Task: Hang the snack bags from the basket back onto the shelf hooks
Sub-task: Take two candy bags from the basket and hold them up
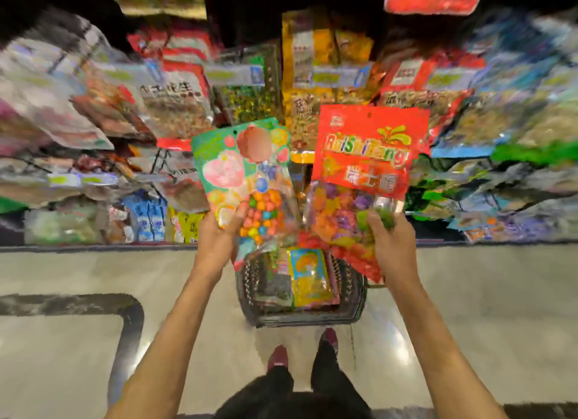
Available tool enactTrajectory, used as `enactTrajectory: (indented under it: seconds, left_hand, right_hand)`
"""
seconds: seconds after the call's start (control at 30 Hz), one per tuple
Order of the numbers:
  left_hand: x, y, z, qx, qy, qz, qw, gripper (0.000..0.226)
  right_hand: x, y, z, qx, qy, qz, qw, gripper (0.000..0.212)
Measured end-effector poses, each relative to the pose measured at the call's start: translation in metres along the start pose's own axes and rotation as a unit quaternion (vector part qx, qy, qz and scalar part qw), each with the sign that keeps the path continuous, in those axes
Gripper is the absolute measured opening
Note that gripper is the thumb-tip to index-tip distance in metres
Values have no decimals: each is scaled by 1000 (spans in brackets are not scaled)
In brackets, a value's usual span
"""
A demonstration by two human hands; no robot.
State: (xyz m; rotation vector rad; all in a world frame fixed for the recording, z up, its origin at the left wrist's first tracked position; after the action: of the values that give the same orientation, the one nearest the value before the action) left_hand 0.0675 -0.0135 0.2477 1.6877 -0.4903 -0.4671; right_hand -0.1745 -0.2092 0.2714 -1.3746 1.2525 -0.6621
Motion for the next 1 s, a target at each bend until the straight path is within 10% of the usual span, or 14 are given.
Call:
enactTrajectory:
  seconds: [0.33, 1.0]
  left_hand:
    - [-26, 127, -32, -165, 38, 81, 982, 33]
    - [-135, 213, 124, -159, -70, 144, 974, 29]
  right_hand:
    - [-81, -101, -66, 35, 43, -86, 995, 11]
    - [-106, -67, -259, 190, 62, -2, 980, 11]
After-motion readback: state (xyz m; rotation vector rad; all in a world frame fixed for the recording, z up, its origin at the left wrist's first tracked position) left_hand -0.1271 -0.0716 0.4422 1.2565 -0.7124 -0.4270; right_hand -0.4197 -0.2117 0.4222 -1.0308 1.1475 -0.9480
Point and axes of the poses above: each hand's wrist, its own x-axis towards the middle knuckle, its own z-axis out of the palm, y = z × x, the point moved 5 cm from there along x, towards the middle knuckle, and after that the axes turned 7 degrees about z, right-handed, at the moved point
